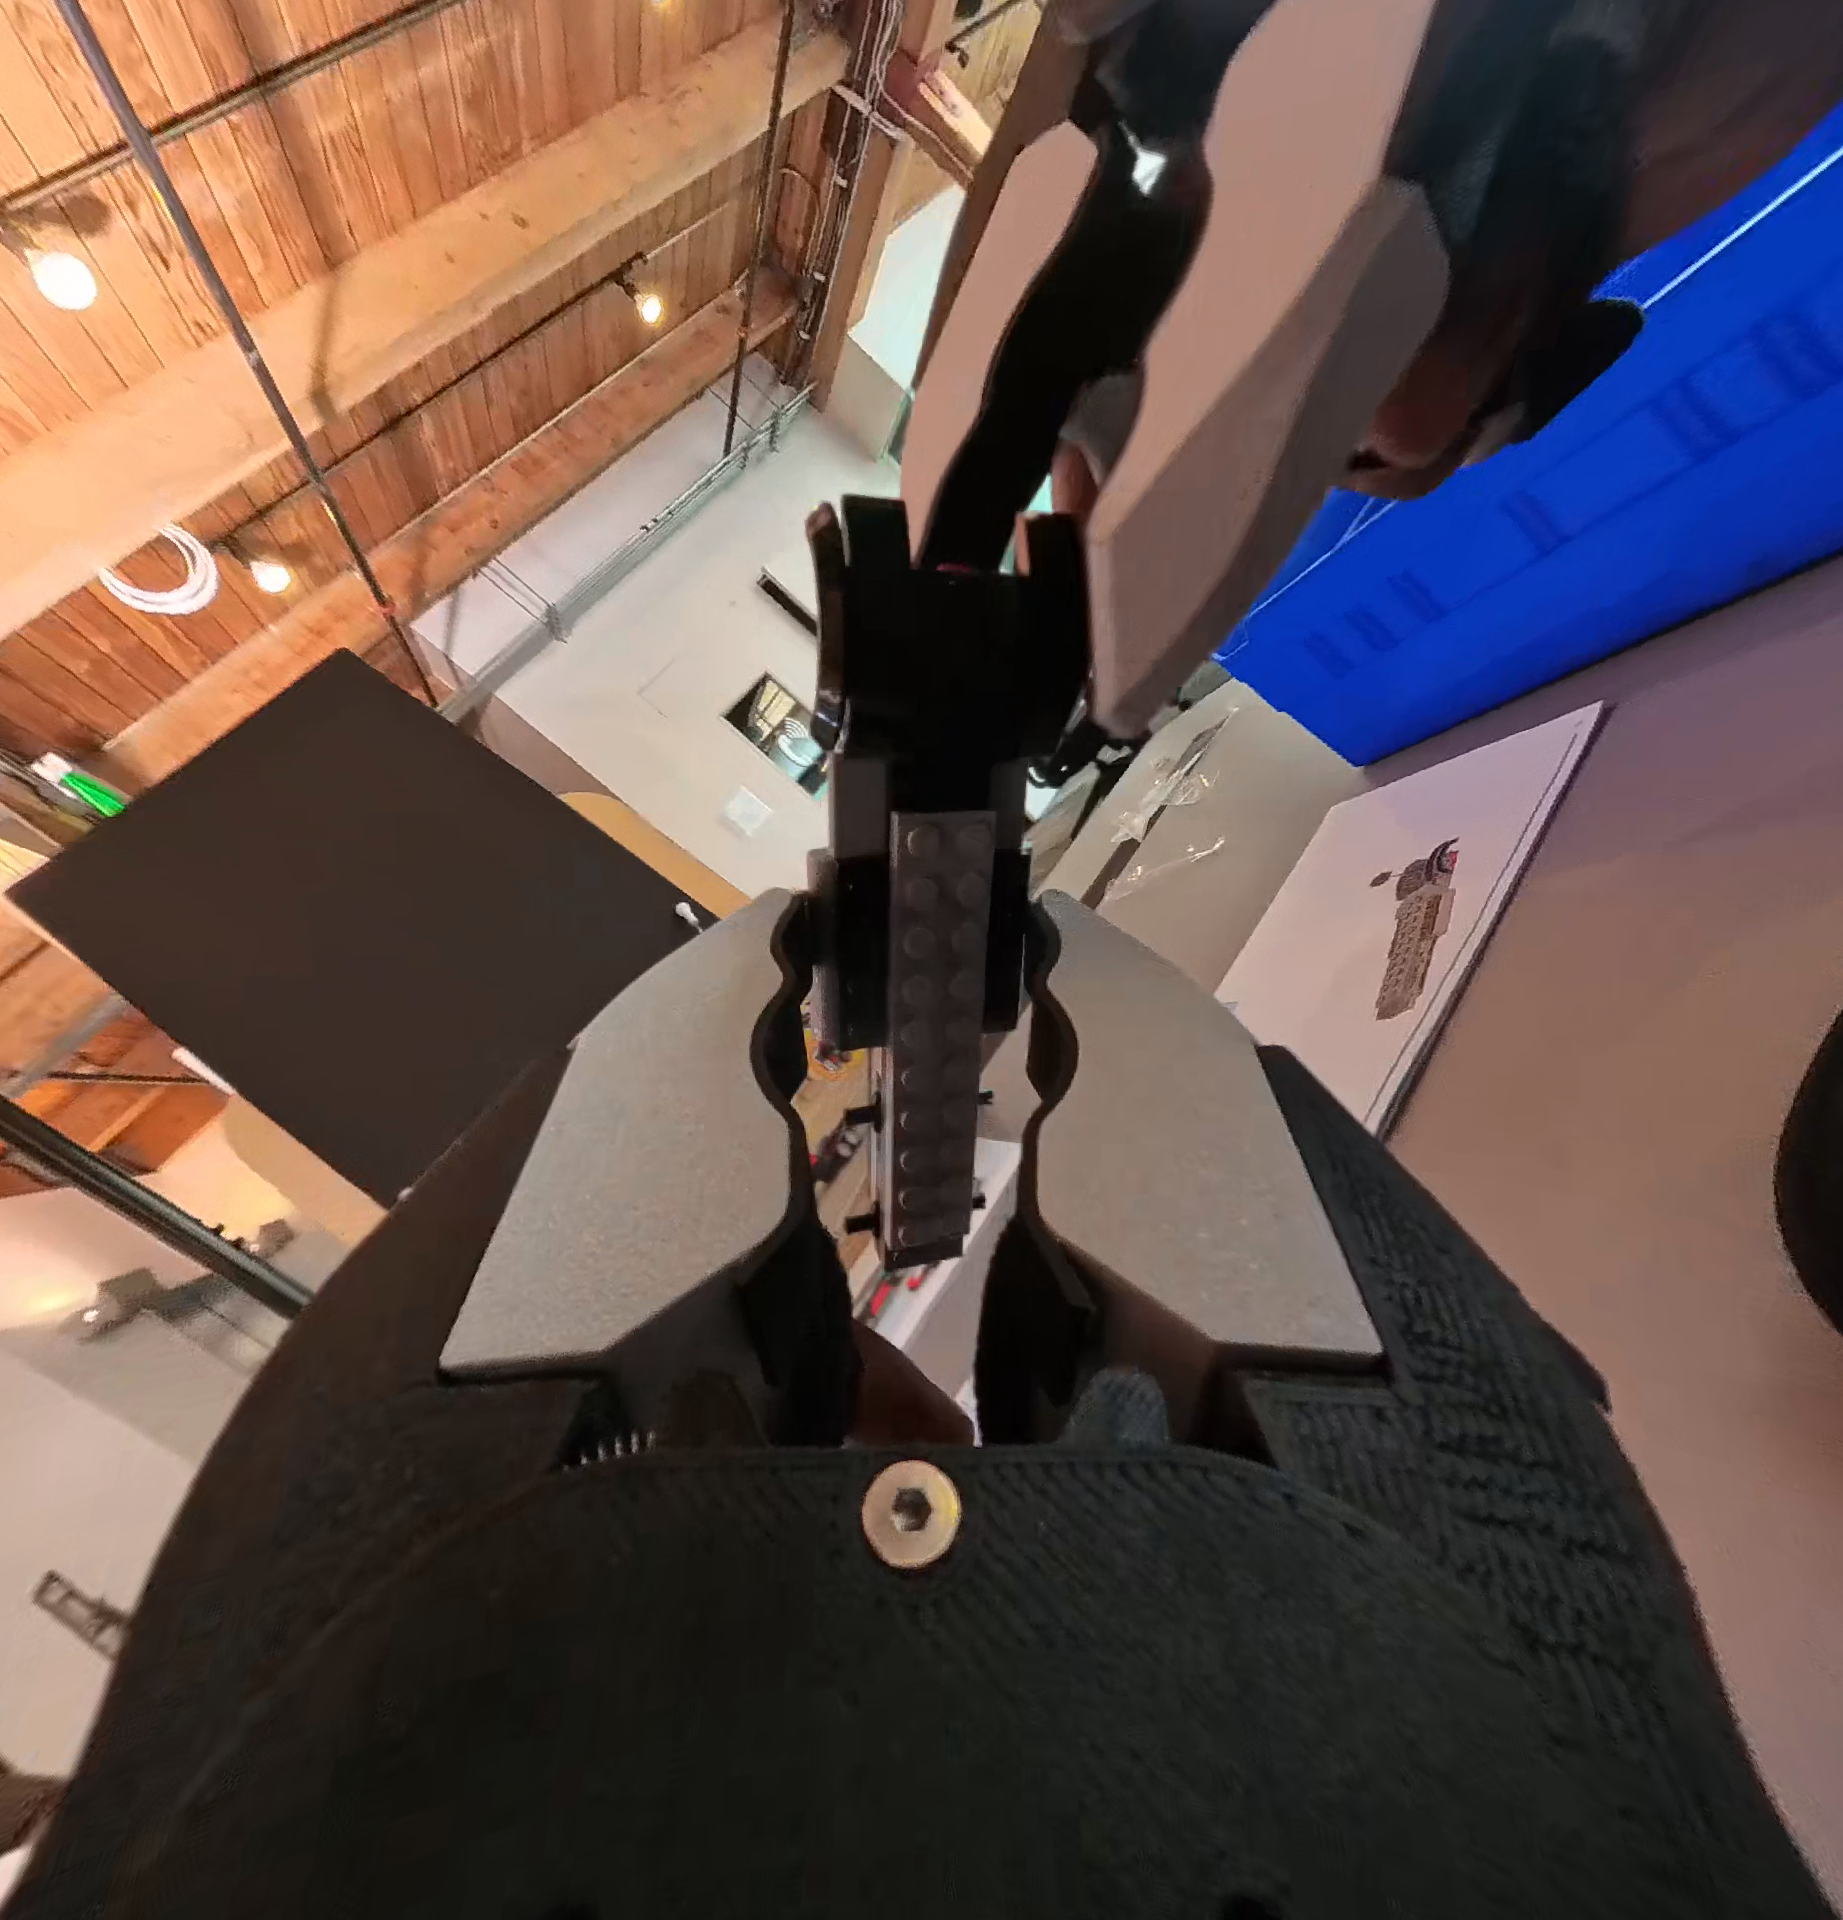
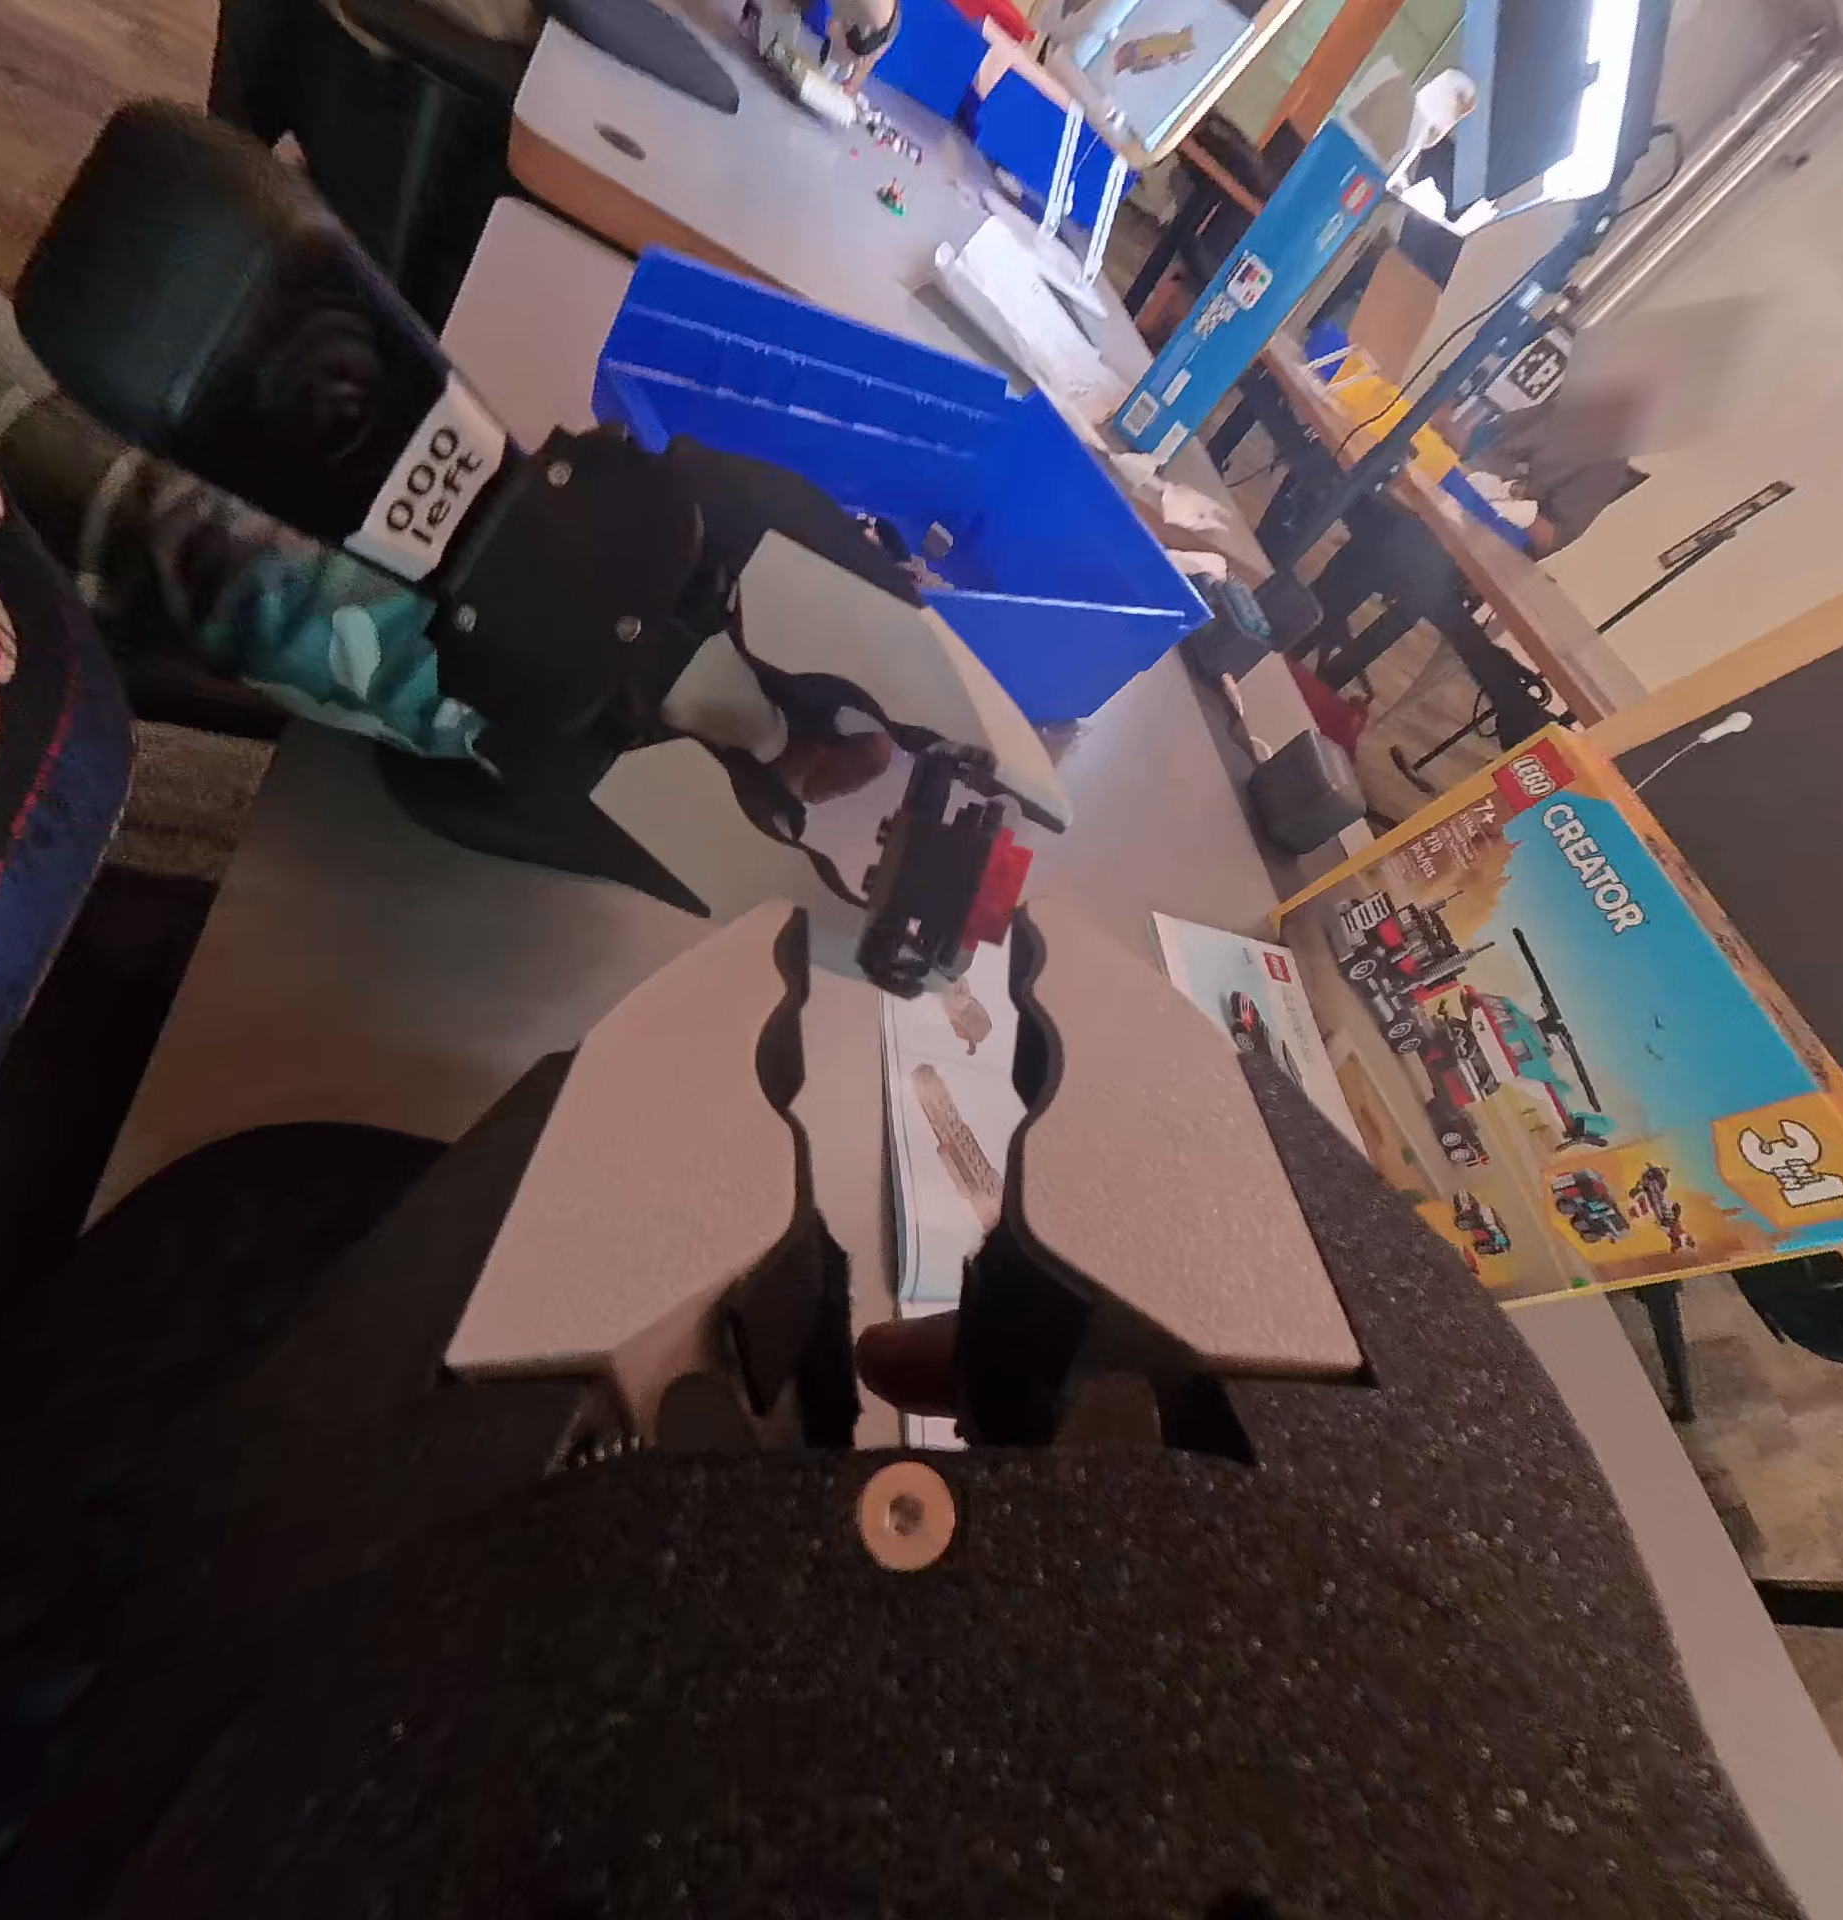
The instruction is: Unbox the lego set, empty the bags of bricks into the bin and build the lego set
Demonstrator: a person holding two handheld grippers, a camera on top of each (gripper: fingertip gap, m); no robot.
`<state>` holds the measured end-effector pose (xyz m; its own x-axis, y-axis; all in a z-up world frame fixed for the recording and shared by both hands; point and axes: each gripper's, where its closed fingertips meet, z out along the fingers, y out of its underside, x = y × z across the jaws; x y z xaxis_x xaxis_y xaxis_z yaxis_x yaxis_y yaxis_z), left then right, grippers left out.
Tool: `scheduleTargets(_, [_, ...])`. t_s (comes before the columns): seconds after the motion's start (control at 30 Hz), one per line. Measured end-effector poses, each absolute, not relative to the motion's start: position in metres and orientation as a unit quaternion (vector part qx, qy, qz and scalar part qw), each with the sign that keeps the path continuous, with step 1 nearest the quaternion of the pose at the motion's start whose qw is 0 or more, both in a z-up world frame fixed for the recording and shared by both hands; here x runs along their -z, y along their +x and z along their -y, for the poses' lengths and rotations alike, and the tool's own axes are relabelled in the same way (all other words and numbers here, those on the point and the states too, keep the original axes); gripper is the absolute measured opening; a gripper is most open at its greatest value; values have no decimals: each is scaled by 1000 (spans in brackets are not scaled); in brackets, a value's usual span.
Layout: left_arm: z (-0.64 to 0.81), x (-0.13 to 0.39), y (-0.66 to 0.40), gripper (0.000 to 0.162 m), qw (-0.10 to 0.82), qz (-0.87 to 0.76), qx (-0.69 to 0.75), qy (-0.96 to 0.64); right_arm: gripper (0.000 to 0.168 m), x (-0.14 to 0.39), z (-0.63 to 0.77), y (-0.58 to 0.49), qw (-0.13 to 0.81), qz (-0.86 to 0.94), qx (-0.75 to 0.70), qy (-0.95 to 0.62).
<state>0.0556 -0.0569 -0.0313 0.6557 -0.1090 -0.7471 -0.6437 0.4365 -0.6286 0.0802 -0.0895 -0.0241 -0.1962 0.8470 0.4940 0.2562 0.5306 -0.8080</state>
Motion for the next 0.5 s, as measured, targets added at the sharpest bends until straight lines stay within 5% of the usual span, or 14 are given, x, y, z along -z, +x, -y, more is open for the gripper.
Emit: scheduleTargets(0.5, [58,32,55,39,745,-394,-206,-496,26,27,84,82,519,709,-279,-387])
